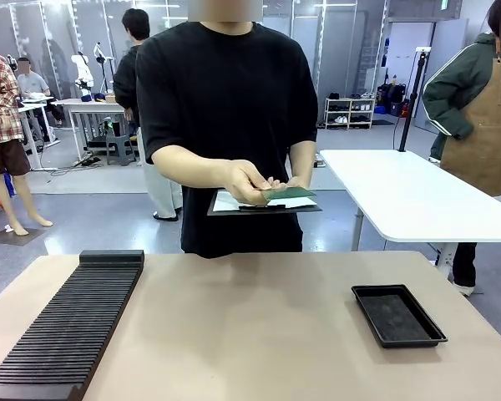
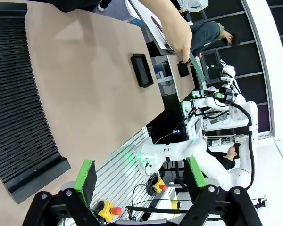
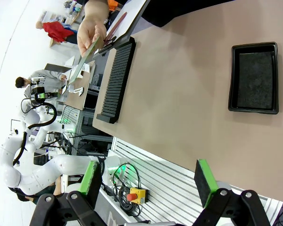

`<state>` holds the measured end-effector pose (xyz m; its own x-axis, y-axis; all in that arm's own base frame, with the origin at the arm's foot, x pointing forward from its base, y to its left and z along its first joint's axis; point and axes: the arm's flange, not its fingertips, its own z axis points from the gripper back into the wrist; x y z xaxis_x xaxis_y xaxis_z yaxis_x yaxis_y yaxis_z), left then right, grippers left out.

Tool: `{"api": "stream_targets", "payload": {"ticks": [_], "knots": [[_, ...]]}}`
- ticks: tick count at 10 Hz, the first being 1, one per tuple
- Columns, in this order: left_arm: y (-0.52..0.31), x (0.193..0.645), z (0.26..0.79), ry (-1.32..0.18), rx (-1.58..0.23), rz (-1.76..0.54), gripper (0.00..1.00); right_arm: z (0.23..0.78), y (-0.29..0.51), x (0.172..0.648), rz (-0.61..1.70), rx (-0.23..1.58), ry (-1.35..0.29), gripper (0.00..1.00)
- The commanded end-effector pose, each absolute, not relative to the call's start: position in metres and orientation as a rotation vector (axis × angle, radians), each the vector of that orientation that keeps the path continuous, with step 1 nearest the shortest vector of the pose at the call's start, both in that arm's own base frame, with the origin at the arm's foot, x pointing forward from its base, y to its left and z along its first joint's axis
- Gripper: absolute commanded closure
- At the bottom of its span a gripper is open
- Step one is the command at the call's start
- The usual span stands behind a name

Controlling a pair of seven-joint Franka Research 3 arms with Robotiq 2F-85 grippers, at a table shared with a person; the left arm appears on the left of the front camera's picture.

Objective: Inspect the PCB.
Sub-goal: Pick up the Blank PCB that the human is holding.

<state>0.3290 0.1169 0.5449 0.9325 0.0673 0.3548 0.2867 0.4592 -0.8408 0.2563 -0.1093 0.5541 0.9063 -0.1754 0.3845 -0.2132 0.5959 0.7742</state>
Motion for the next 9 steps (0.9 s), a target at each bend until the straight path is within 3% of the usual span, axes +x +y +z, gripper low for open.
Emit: {"api": "stream_targets", "payload": {"ticks": [1, 3, 5, 9], "knots": [[0.118, 0.33, 0.549, -0.356, -1.081, -0.142, 0.05, 0.555, -0.109, 0.257, 0.036, 0.948, -0.463, 0.0], [0.118, 0.33, 0.549, -0.356, -1.081, -0.142, 0.05, 0.554, -0.109, 0.256, 0.023, 0.941, -0.453, 0.0], [0.118, 0.33, 0.549, -0.356, -1.081, -0.142, 0.05, 0.576, -0.095, 0.269, -0.112, 1.082, -0.274, 0.0], [0.118, 0.33, 0.549, -0.356, -1.081, -0.142, 0.05, 0.587, -0.039, 0.318, -0.274, 1.17, -0.025, 0.0]]}}
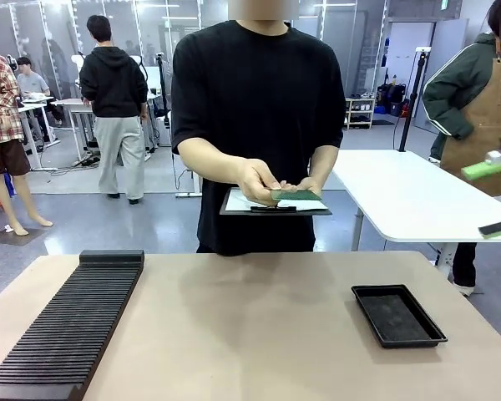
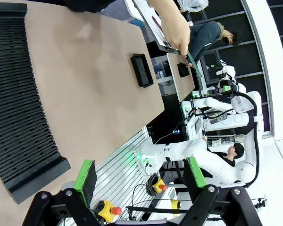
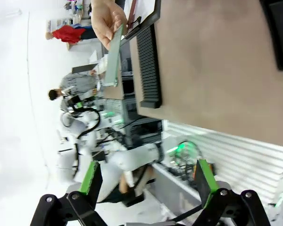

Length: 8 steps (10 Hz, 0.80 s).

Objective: Inspect the PCB.
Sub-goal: Pick up the Blank PCB that the human is holding.

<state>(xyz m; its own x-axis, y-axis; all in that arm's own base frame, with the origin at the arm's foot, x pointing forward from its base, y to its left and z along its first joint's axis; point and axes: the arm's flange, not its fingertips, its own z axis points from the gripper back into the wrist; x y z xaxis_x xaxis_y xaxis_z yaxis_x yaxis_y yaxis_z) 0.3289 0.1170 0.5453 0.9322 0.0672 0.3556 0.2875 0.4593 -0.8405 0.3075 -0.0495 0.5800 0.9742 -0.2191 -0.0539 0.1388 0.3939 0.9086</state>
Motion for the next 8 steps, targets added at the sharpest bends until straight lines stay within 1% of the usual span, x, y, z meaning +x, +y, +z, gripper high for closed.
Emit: {"api": "stream_targets", "payload": {"ticks": [1, 4, 6, 8], "knots": [[0.118, 0.33, 0.549, -0.356, -1.081, -0.142, 0.05, 0.585, -0.02, 0.326, -0.294, 1.189, 0.014, 0.0], [0.118, 0.33, 0.549, -0.356, -1.081, -0.142, 0.05, 0.561, 0.03, 0.356, -0.358, 1.259, 0.071, 0.0], [0.118, 0.33, 0.549, -0.356, -1.081, -0.142, 0.05, 0.54, 0.058, 0.378, -0.362, 1.341, 0.108, 0.0], [0.118, 0.33, 0.549, -0.356, -1.081, -0.142, 0.05, 0.525, 0.082, 0.4, -0.345, 1.371, 0.137, 0.0]]}}
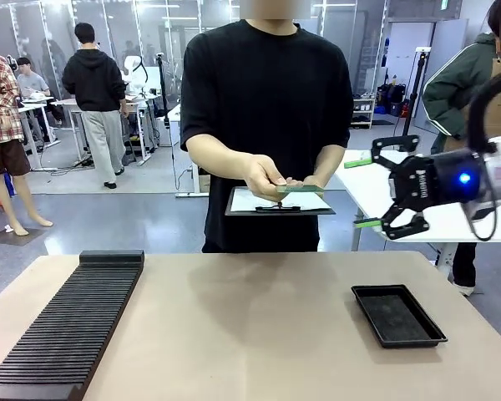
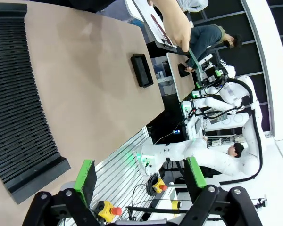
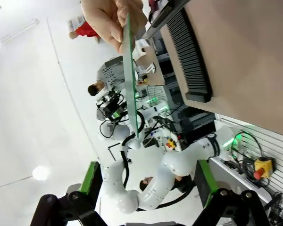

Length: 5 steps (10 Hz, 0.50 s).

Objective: Inspect the PCB.
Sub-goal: Pick up the Blank PCB that the human is holding.

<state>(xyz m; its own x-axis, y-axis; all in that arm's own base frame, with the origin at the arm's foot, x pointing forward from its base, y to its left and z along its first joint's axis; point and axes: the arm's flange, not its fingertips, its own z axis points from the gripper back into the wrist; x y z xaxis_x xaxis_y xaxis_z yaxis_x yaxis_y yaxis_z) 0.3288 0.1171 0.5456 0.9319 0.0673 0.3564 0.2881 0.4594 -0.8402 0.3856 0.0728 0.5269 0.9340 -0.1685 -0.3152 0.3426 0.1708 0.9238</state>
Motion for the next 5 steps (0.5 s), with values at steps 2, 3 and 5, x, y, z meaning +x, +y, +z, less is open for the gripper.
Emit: {"api": "stream_targets", "payload": {"ticks": [2, 3, 5], "knots": [[0.118, 0.33, 0.549, -0.356, -1.081, -0.142, 0.05, 0.511, 0.1, 0.422, -0.324, 1.427, 0.153, 0.0], [0.118, 0.33, 0.549, -0.356, -1.081, -0.142, 0.05, 0.506, 0.108, 0.43, -0.326, 1.44, 0.162, 0.0], [0.118, 0.33, 0.549, -0.356, -1.081, -0.142, 0.05, 0.499, 0.117, 0.448, -0.323, 1.459, 0.175, 0.0]]}}
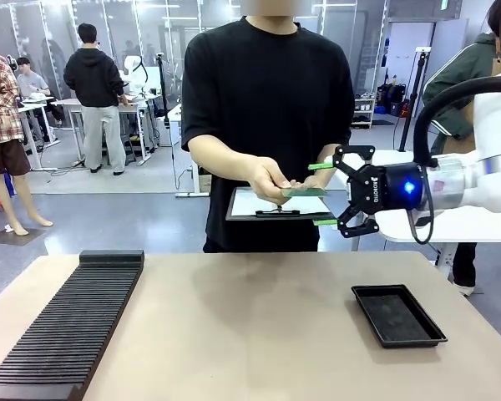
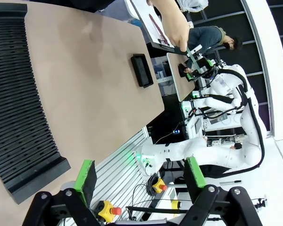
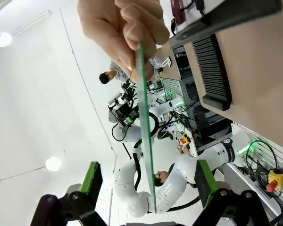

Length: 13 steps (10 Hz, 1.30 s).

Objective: Inspect the PCB.
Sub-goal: Pick up the Blank PCB that the human is holding.

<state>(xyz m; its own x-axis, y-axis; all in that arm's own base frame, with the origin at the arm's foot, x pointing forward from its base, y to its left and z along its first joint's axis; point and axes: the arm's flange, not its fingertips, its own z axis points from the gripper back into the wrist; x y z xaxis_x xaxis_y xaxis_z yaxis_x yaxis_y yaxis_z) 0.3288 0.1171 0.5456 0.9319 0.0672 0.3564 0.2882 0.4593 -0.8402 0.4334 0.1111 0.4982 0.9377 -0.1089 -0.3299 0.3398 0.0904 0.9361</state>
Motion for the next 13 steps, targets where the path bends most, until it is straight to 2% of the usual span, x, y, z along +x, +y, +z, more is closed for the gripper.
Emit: {"api": "stream_targets", "payload": {"ticks": [1, 4, 5, 6, 7, 9, 10, 11, 13], "knots": [[0.118, 0.33, 0.549, -0.356, -1.081, -0.142, 0.05, 0.496, 0.12, 0.455, -0.329, 1.45, 0.186, 0.0], [0.118, 0.33, 0.549, -0.356, -1.081, -0.142, 0.05, 0.488, 0.128, 0.464, -0.279, 1.512, 0.215, 0.0], [0.118, 0.33, 0.549, -0.356, -1.081, -0.142, 0.05, 0.484, 0.128, 0.463, -0.265, 1.523, 0.212, 0.46], [0.118, 0.33, 0.549, -0.356, -1.081, -0.142, 0.05, 0.482, 0.128, 0.462, -0.265, 1.534, 0.216, 0.59], [0.118, 0.33, 0.549, -0.356, -1.081, -0.142, 0.05, 0.484, 0.128, 0.46, -0.254, 1.542, 0.212, 1.0], [0.118, 0.33, 0.549, -0.356, -1.081, -0.142, 0.05, 0.485, 0.129, 0.456, -0.244, 1.543, 0.211, 1.0], [0.118, 0.33, 0.549, -0.356, -1.081, -0.142, 0.05, 0.484, 0.127, 0.454, -0.246, 1.553, 0.209, 0.87], [0.118, 0.33, 0.549, -0.356, -1.081, -0.142, 0.05, 0.484, 0.127, 0.453, -0.245, 1.556, 0.211, 0.97], [0.118, 0.33, 0.549, -0.356, -1.081, -0.142, 0.05, 0.481, 0.127, 0.454, -0.253, 1.553, 0.212, 1.0]]}}
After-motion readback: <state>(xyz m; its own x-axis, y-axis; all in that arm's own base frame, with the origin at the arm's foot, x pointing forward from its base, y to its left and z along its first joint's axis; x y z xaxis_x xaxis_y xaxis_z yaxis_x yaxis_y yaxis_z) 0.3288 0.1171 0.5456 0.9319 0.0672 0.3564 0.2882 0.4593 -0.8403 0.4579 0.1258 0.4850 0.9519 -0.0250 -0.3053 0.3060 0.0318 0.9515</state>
